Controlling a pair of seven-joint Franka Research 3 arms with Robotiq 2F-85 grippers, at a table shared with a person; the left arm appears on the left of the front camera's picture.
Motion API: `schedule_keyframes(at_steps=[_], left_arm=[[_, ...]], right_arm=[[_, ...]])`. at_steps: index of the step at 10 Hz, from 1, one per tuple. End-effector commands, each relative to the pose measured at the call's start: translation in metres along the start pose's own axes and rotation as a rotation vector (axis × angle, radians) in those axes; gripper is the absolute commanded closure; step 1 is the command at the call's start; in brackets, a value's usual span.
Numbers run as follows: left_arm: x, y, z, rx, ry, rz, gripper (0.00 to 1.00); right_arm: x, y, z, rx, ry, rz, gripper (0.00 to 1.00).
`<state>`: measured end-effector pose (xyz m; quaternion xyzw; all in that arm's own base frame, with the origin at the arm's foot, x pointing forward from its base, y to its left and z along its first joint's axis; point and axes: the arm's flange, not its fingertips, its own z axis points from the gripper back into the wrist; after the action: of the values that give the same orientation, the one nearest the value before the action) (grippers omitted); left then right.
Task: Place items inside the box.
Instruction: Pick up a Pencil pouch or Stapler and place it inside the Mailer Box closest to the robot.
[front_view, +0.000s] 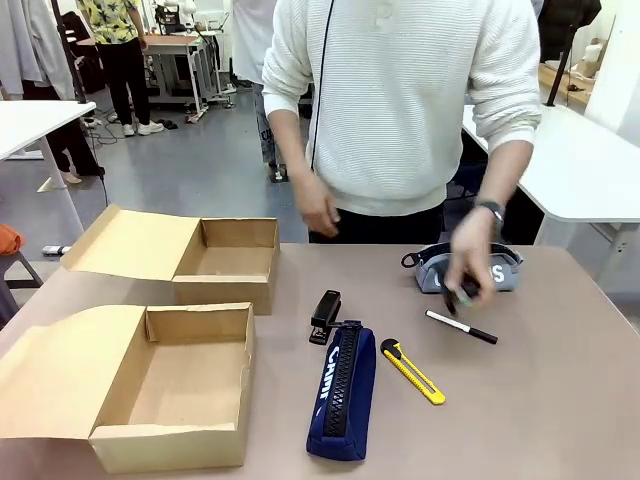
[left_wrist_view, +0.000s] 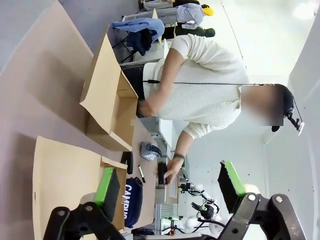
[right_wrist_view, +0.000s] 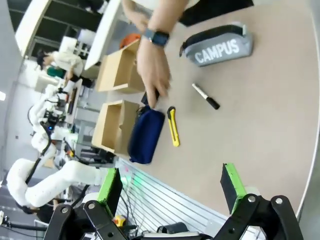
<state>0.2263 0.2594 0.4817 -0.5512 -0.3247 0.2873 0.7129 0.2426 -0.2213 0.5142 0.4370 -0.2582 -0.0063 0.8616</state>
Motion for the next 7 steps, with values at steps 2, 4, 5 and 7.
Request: schedule_keyframes(at_steps=[2,4,5,7], left_arm=[[0.000,-0.002,0.000,-0.020,-0.004,-0.023,0.00],[0.000,-0.002,0.000,-0.020,-0.004,-0.023,0.00],[0.000,-0.002,0.000,-0.020,-0.004,-0.023,0.00],[0.000,-0.002,0.000,-0.020,-0.004,-0.023,0.00]], right_arm=[[0.033,0.021,-0.045,-0.025,0.288,0.306,0.00],[0.074,0.034,-0.133,-0.178,0.560,0.527,0.00],[0.081,0.036,-0.169,-0.240,0.711,0.588,0.00],[0.061,0.047,-0.137,-0.219,0.668,0.590,0.00]])
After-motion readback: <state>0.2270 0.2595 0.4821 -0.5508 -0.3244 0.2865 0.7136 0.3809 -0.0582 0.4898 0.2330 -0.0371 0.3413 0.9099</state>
